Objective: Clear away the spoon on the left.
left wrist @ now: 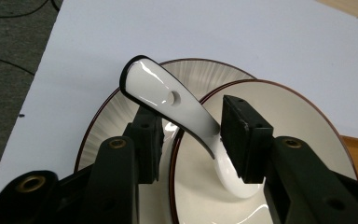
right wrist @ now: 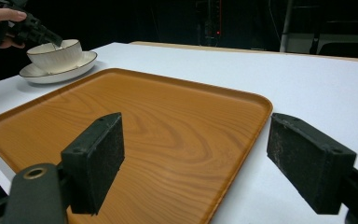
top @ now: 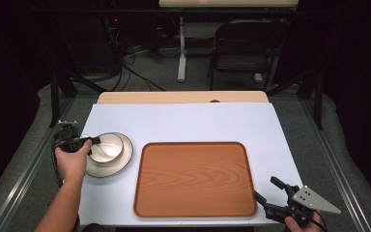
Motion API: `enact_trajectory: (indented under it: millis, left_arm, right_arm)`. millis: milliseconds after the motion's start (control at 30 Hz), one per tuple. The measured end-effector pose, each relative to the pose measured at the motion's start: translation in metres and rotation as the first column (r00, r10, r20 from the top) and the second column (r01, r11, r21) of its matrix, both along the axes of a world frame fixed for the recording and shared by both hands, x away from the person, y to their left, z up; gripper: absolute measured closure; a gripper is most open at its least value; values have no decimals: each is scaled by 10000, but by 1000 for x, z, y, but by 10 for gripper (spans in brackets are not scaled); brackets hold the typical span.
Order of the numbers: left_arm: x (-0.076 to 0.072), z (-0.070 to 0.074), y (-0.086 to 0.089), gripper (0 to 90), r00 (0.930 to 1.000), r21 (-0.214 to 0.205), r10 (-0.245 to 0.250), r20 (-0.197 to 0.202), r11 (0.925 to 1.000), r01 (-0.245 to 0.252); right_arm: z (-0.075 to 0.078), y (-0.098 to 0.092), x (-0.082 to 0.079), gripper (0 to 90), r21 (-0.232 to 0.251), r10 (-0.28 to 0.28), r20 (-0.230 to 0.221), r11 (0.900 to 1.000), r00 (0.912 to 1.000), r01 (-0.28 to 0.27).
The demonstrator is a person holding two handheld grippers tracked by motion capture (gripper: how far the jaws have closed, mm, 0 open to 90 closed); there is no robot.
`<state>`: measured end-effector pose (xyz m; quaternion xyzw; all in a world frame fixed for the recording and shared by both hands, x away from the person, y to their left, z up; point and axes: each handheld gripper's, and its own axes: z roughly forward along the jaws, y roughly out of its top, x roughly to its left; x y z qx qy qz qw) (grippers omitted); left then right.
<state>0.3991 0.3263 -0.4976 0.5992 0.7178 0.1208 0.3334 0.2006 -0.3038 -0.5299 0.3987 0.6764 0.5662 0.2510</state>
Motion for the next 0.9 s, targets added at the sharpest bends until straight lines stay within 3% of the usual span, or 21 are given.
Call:
enact_trajectory:
  millis: [100, 567, 700, 900]
  left_arm:
    - [1, 2, -1, 649, 10000, 58, -68, 59, 10000, 67]
    - [-2, 5, 1, 725, 9994, 77, -51, 336, 10000, 49]
    - [-4, 10, 3, 773, 9977, 136, 83, 675, 9999, -92]
    - [-5, 16, 4, 822, 9966, 66, 66, 817, 10000, -72]
  right_arm:
    - [0, 0, 0, 183, 1, -16, -27, 10000, 10000, 16]
    - [0, 0, 0, 183, 45, -1, -13, 10000, 10000, 1]
    - [0, 0, 0, 183, 23, -1, -45, 10000, 10000, 1]
    - [0, 0, 0, 183, 7, 18, -36, 10000, 10000, -18]
